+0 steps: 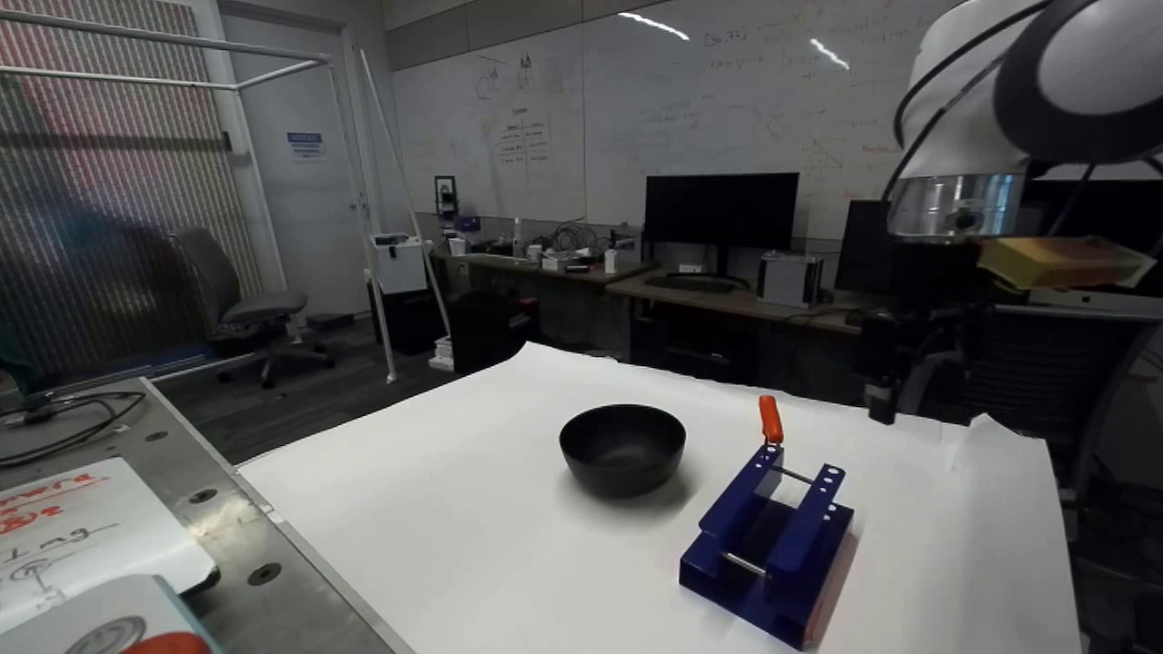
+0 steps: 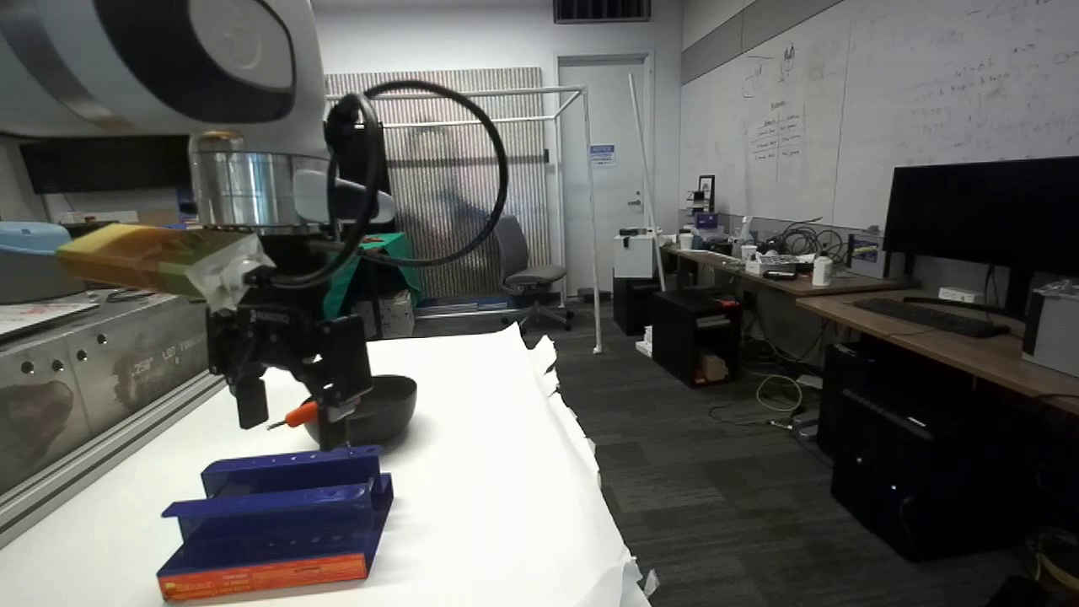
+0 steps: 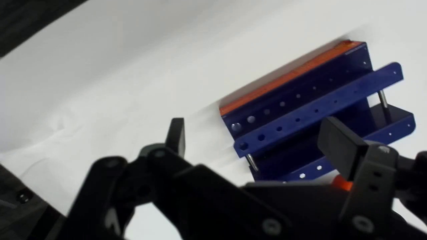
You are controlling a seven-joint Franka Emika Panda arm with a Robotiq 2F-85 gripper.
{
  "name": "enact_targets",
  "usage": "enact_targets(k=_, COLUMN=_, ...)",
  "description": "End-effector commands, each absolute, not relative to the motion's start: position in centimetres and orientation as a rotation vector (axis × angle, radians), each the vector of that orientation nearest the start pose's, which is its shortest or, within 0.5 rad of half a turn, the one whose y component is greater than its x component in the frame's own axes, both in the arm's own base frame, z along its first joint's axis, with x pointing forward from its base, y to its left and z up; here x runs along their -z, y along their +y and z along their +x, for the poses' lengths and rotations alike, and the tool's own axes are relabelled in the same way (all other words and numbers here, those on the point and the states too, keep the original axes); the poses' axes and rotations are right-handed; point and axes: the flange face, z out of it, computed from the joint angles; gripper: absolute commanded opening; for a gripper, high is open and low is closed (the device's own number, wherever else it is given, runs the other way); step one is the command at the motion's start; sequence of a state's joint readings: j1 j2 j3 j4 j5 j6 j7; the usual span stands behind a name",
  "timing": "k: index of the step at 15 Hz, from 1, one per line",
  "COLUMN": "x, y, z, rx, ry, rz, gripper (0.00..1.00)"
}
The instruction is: Put the orange object in the bowl
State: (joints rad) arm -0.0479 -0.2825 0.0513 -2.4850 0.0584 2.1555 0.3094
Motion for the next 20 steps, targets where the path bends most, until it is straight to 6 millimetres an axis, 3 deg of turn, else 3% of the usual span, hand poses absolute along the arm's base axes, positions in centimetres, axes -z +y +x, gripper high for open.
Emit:
enact_targets(k=1, x=-38.2, y=2.1, z=48.8, rx=-0.069, ry=0.612, rz=-2.939, gripper=1.0)
enact_targets(k=8, x=-36.3, y=2.9, z=54.1, rx=0.033, ry=0.704, rz=-2.813, gripper=1.0)
enact_targets(k=9, x=-35.9, y=2.8, z=54.4, rx=0.024, ry=0.706, rz=-2.822, gripper=0.75)
enact_targets(k=10, x=-35.4, y=2.7, z=54.6, rx=-0.008, ry=0.71, rz=-2.834, gripper=0.75)
enact_targets(k=16, x=-34.5, y=2.5, z=54.6, rx=-0.015, ry=0.742, rz=-2.854, gripper=0.27)
enact_targets(k=18, x=-35.3, y=2.5, z=53.9, rx=-0.011, ry=0.735, rz=-2.873, gripper=0.12)
enact_targets(k=20, x=-37.3, y=2.1, z=52.9, rx=-0.018, ry=0.714, rz=-2.917, gripper=0.09)
